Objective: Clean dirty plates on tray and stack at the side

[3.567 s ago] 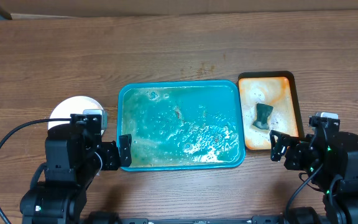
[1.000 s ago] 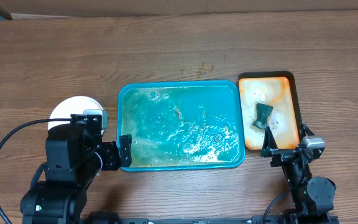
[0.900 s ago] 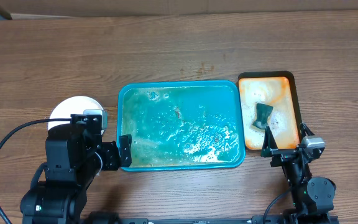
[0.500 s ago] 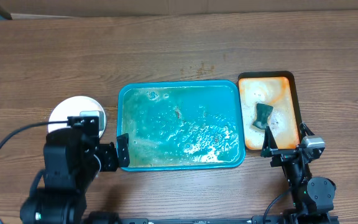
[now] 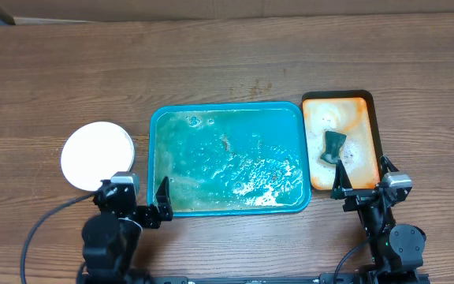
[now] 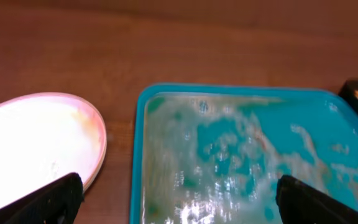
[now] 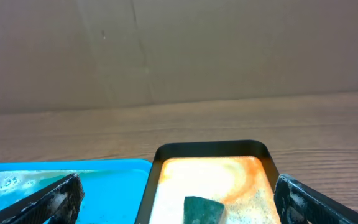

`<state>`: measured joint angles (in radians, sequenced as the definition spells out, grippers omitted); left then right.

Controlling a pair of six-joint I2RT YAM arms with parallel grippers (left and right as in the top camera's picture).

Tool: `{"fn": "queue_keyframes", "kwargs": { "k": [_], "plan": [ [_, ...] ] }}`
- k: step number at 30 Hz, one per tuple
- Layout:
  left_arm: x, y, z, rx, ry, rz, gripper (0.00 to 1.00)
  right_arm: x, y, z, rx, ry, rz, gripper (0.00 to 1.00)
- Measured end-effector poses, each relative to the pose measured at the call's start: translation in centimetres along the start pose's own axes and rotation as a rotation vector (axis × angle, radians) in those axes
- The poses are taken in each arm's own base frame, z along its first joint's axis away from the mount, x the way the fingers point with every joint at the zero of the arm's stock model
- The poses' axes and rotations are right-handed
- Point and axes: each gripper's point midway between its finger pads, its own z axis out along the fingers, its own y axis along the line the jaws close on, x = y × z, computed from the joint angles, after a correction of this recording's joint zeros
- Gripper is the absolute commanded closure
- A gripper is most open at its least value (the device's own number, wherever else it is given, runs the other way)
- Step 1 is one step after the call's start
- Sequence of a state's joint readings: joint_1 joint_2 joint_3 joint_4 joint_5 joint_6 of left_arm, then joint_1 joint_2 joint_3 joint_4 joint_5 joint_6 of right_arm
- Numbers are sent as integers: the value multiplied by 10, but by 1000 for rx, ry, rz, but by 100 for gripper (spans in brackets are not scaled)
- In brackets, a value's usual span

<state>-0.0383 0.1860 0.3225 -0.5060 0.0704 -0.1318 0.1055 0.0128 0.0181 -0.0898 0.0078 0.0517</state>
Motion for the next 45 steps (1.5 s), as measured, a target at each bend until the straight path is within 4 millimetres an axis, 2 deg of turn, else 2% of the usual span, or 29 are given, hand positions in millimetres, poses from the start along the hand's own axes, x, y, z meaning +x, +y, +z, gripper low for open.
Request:
{"fn": "queue_keyframes", "kwargs": {
  "k": [2,5,10,12,18,23,45],
  "plan": [
    [-3,0,4,11,-74,2,0,0,0,0,0,0,0,0],
    [-18,-2,6,28,-209,8,0,0,0,0,-1,1,0,0],
    [-51,-6,-1,52,-454,51,0,0,0,0,0,1,0,0],
    [-56,-7,-2,53,-516,78,0,0,0,0,0,0,0,0],
    [-39,-4,8,32,-462,133,0,0,0,0,0,0,0,0],
    [1,3,24,17,-291,129,0,0,0,0,0,0,0,0],
    [0,3,24,15,-292,129,0,0,0,0,0,0,0,0]
  ]
}}
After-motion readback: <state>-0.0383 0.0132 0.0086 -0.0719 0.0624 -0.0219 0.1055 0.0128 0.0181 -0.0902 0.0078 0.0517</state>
